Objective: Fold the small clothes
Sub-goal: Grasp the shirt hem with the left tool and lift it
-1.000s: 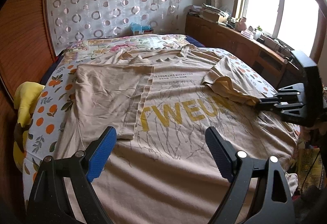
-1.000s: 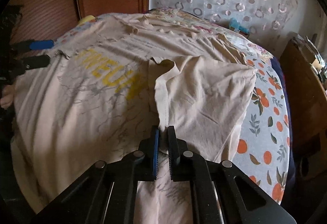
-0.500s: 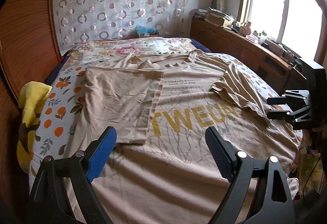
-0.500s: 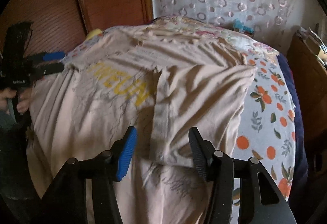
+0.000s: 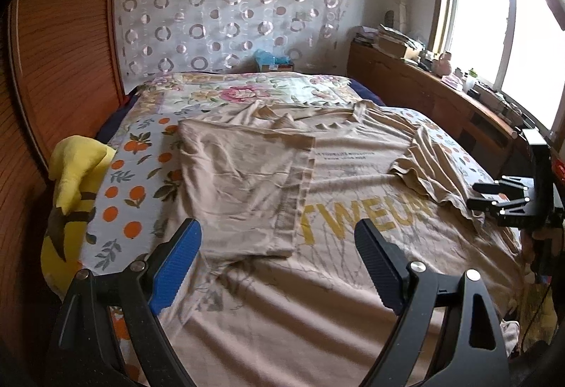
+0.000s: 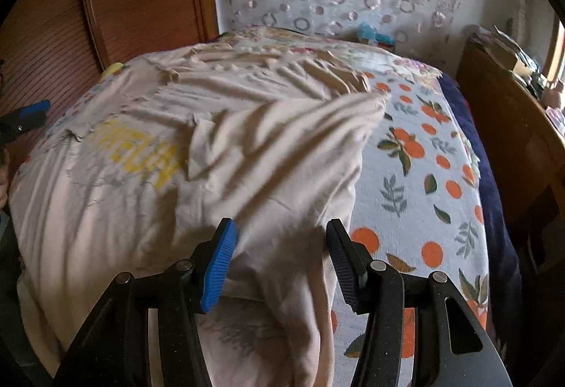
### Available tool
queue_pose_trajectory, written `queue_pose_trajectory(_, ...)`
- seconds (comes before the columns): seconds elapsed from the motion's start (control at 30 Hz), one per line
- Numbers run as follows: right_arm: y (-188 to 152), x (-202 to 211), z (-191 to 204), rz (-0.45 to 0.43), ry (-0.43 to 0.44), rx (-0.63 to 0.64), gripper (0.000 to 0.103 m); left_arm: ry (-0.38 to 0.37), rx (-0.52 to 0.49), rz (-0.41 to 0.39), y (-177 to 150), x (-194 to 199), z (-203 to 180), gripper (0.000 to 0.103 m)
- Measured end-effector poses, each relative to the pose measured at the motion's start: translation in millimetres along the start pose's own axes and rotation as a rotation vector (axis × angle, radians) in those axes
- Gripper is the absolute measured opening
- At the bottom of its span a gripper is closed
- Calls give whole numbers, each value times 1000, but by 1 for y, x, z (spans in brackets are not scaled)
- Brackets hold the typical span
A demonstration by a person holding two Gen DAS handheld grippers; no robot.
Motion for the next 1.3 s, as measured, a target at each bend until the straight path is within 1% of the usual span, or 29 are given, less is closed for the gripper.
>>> queue_pose_trajectory(0.2, 0, -3, 0, -5, 2, -9, 55, 21, 18, 2, 1, -2, 13, 89)
queue_pose_trajectory(0.33, 6, 0, -6, -16, -11, -10, 55, 33, 7, 2, 8, -6, 20, 89)
queue_pose_trajectory(0.43, 21, 0, -17, -37, -17, -22, 55, 46, 1, 18, 20, -15, 29, 89)
queue_pose_trajectory(0.53, 38, -8, -28, -37, -28, -28, 55, 65, -4, 37, 35, -28, 40, 89)
queue_pose_trajectory(0.83, 96, -58, -74, -1, -32, -98, 55, 99, 3, 103, 72, -72, 68, 89)
queue_pose_trajectory(0.9, 107, -68, -79, 7, -40, -99, 55, 120, 6, 122, 80, -84, 77, 89)
queue_pose_trajectory(1.0, 123, -85, -82, 19, -47, -86, 55, 130, 21, 139, 87, -97, 87, 89)
queue_pose_trajectory(1.17, 131, -97, -84, 8, -26, -83, 56, 119, 48, 166, 98, -118, 105, 89)
queue_pose_trajectory(1.23, 128, -96, -84, 8, -26, -78, 58, 104, 48, 173, 102, -124, 108, 86)
queue_pose_trajectory(1.3, 128, -97, -85, 9, -28, -74, 59, 86, 45, 187, 107, -132, 110, 77)
Point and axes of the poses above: each gripper's, at about its wrist camera, not at the fingertips, and x roughly against the way its jaws point, z to its left, y to its top, the point moved 1 cm from there along -x, roughly the way its jaws point, and after that the axes turned 8 degrees about z, right-handed, at the moved point
